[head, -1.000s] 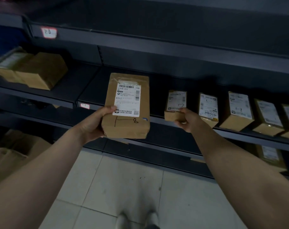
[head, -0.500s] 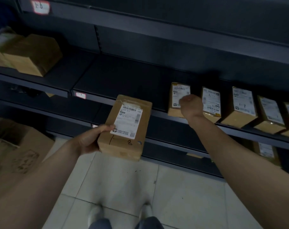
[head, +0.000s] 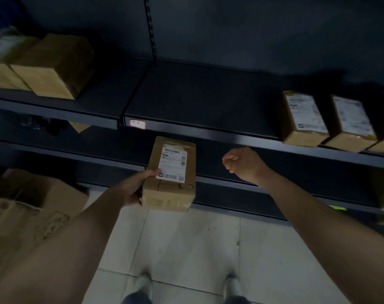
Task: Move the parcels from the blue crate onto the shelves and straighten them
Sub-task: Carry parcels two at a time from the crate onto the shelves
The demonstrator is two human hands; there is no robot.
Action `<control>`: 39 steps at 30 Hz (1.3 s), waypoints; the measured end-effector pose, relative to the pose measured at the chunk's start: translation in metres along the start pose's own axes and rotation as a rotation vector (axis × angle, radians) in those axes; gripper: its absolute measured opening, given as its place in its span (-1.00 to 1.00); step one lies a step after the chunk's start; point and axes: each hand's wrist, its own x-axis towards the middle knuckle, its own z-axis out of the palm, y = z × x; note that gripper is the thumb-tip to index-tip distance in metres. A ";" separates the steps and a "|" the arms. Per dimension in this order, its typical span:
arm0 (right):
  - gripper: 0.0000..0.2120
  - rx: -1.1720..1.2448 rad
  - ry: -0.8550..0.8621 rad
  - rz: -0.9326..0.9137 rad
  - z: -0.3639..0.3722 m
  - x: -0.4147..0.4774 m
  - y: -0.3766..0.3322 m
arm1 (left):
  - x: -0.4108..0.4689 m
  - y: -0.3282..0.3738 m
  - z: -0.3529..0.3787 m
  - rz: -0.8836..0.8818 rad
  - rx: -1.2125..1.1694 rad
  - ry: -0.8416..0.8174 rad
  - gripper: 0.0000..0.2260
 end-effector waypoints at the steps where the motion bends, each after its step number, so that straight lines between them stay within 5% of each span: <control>1: -0.89 -0.044 0.015 -0.005 0.010 0.006 0.004 | 0.012 0.001 -0.005 0.006 -0.008 -0.001 -0.32; 18: -0.81 -0.215 0.074 0.022 0.085 0.080 0.082 | 0.201 0.030 -0.028 0.139 -0.016 -0.034 -0.69; 33: -0.82 -0.192 0.091 -0.042 0.094 0.106 0.085 | 0.252 0.043 -0.034 0.177 -0.009 0.028 -0.65; 39: -0.82 -0.173 0.068 -0.056 0.090 0.100 0.068 | 0.237 0.046 -0.035 0.231 -0.027 0.211 -0.73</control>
